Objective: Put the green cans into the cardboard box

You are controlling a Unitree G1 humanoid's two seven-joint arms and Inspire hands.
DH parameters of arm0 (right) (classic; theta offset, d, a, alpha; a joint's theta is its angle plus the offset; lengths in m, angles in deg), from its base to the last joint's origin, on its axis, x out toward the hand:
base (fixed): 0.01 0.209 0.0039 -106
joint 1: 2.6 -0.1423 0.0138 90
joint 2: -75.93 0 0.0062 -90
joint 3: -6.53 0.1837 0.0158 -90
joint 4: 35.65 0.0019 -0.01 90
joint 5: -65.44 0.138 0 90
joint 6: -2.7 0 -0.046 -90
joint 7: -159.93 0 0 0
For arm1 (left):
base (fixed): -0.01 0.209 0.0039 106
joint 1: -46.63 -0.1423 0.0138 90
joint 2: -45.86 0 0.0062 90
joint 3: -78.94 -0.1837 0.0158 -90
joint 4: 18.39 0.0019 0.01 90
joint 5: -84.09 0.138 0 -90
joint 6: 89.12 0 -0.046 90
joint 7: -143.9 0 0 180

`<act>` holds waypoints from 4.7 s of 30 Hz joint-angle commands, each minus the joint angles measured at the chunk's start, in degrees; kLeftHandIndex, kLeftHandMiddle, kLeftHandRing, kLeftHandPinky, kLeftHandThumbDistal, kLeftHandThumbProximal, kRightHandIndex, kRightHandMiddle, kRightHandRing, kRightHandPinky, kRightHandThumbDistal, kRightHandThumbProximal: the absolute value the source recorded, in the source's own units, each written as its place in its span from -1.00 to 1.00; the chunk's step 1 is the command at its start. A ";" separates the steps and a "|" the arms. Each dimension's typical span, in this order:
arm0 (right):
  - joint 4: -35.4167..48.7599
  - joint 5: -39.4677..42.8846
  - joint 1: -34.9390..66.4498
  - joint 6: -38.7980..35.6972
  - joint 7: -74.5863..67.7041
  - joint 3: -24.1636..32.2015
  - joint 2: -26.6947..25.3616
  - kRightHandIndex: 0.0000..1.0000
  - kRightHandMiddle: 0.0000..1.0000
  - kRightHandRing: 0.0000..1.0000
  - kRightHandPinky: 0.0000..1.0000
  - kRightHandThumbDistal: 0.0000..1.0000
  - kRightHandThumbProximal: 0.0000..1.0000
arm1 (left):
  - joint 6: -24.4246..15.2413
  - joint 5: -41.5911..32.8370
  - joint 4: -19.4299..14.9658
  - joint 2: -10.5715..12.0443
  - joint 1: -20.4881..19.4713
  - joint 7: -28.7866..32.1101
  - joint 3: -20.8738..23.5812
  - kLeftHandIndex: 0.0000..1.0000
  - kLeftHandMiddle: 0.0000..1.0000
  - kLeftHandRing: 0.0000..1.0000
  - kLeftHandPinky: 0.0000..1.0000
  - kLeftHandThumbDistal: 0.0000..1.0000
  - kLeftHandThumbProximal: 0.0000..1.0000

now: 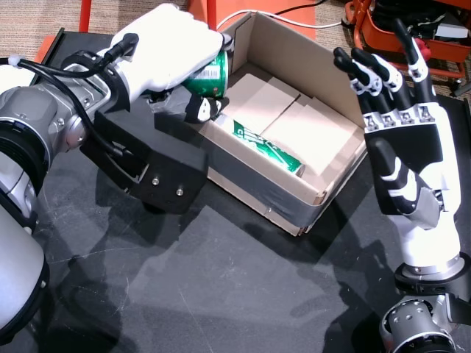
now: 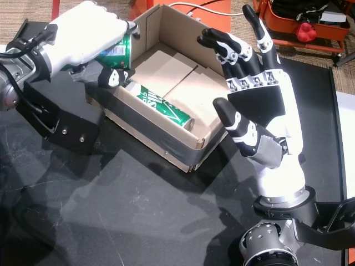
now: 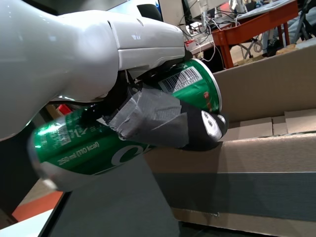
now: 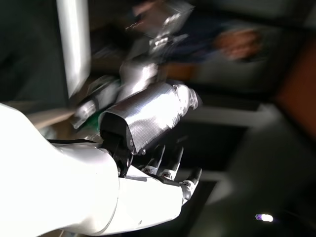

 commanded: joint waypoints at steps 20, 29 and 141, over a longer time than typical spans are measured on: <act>-7.96 -36.81 -10.35 9.83 -45.15 -24.13 -22.35 0.70 0.54 0.51 0.60 0.19 0.62 | -4.11 1.05 -0.37 -2.03 10.03 -5.91 -1.52 -0.93 -0.47 -0.05 0.41 -0.16 -0.74; -7.81 -41.42 -15.97 10.15 -38.93 -31.66 -28.83 0.48 0.27 0.25 0.38 0.38 0.76 | -3.24 0.84 -0.45 -1.00 10.51 -7.20 -0.72 -0.82 -0.44 -0.06 0.38 -0.23 -0.59; -2.06 -24.34 -10.29 -7.55 -30.01 -24.31 -23.92 0.67 0.22 0.12 0.31 0.12 0.64 | -64.20 -61.95 -28.83 -29.05 -28.87 -40.89 -27.15 -0.06 0.08 0.35 0.49 -0.30 -0.08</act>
